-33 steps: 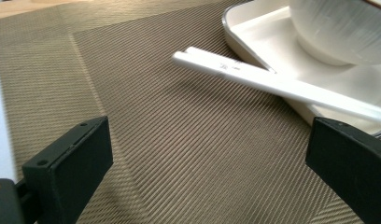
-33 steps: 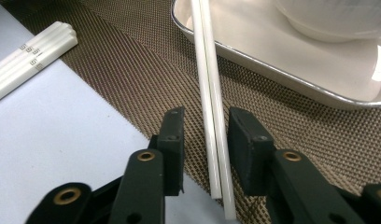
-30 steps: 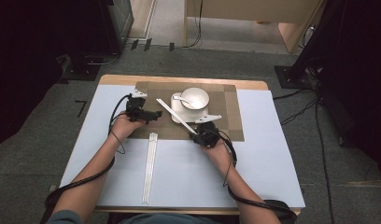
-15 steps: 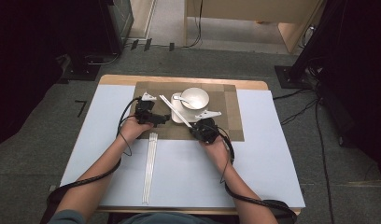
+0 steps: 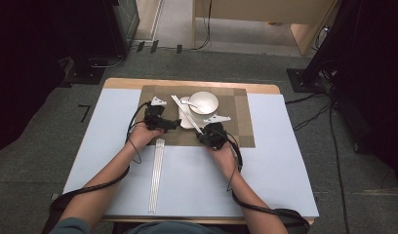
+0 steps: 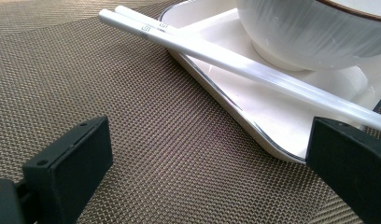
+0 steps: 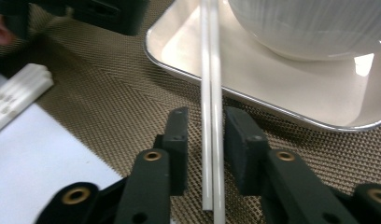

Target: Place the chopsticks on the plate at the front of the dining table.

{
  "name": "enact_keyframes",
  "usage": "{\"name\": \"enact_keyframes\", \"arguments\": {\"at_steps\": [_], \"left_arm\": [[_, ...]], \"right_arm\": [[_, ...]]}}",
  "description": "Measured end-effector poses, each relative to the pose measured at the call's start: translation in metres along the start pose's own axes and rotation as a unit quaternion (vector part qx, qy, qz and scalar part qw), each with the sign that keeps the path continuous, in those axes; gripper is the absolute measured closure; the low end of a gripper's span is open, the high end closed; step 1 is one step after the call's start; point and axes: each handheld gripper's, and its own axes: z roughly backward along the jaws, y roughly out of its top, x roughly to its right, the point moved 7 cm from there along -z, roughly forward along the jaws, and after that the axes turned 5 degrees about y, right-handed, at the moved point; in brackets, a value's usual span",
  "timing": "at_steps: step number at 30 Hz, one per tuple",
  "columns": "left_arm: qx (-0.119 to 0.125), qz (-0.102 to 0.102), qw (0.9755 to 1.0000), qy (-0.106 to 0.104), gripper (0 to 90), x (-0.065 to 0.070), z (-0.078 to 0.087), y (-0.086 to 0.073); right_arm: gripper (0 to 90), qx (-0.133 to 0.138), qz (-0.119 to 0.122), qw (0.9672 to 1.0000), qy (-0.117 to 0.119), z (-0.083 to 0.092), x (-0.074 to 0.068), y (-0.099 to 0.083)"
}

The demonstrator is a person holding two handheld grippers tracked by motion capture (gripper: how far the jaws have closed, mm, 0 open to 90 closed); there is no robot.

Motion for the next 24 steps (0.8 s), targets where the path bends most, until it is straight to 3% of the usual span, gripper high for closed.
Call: {"name": "enact_keyframes", "arguments": {"at_steps": [4, 7, 12, 20, 24], "left_arm": [[-0.003, -0.003, 1.0, 0.007, 0.5, 0.003, -0.003, 0.0], [-0.004, -0.005, 0.9999, 0.008, 0.5, 0.005, -0.004, 0.0], [-0.006, 0.007, 0.9999, 0.008, 0.5, 0.006, -0.006, 0.0], [-0.009, 0.006, 0.9999, 0.002, 0.5, 0.01, -0.01, -0.001], [-0.012, -0.008, 0.9999, 0.004, 0.5, 0.013, -0.013, -0.001]], "right_arm": [[60.4, 0.001, 0.024, 0.9997, 0.008, 0.005, -0.002, -0.002], [56.7, 0.002, 0.029, 0.9995, 0.01, 0.01, -0.003, -0.003], [55.0, 0.0, 0.034, 0.9994, 0.012, 0.012, -0.005, -0.005], [53.0, -0.002, 0.044, 0.9988, 0.02, 0.007, -0.013, -0.006], [51.4, -0.002, 0.05, 0.9984, 0.025, 0.005, -0.018, -0.006]]}}
